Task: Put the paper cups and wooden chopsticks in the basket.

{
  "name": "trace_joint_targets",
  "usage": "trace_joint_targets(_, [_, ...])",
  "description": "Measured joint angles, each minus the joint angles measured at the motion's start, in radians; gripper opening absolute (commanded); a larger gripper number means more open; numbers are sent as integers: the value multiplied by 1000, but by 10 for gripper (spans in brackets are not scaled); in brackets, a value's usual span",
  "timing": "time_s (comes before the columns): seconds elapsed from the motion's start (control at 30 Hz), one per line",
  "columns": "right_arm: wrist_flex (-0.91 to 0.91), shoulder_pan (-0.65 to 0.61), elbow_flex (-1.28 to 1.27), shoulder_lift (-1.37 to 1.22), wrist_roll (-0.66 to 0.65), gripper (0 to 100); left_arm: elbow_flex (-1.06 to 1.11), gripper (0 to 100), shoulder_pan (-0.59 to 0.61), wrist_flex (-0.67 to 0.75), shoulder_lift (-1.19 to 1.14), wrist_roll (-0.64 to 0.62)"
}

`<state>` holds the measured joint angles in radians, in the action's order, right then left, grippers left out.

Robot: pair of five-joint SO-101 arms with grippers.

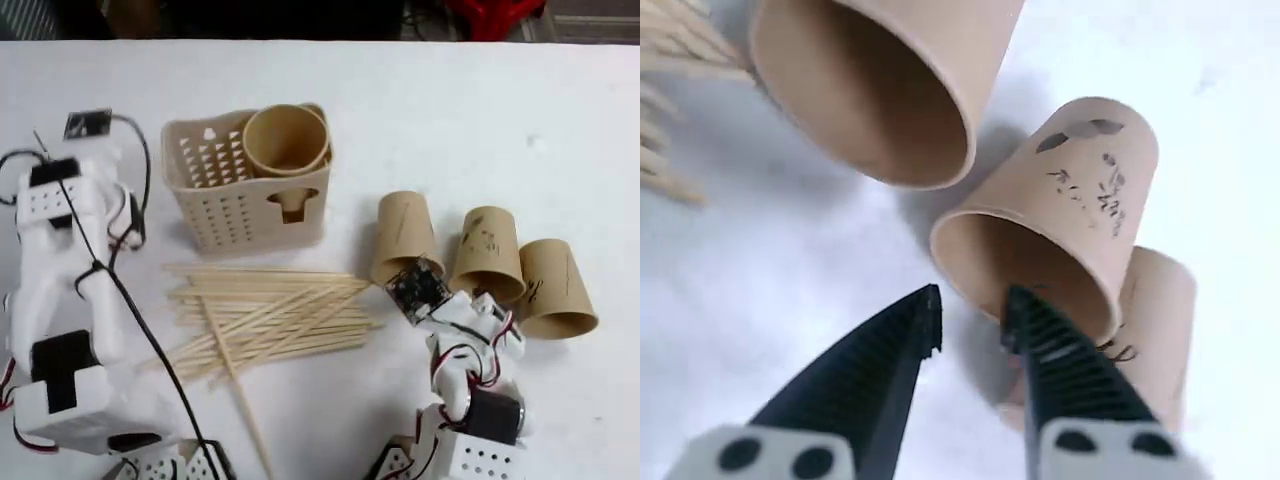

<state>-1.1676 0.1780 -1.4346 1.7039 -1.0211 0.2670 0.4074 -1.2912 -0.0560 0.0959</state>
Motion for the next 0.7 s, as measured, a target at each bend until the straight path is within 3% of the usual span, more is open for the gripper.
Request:
trace_joint_targets(0.23, [0,180,101,-71,-368,166,253,102,5,262,0,6])
trace_joint_targets(0.53, [0,546,150,-169,-971,206,282,102,8,319,-5,32])
trace_joint_targets(0.6, [38,580,126,-170,-1019,248,282,102,8,321,-5,32])
trace_joint_targets(0.7, [173,586,44,-170,-985,249,287,102,8,321,-5,34])
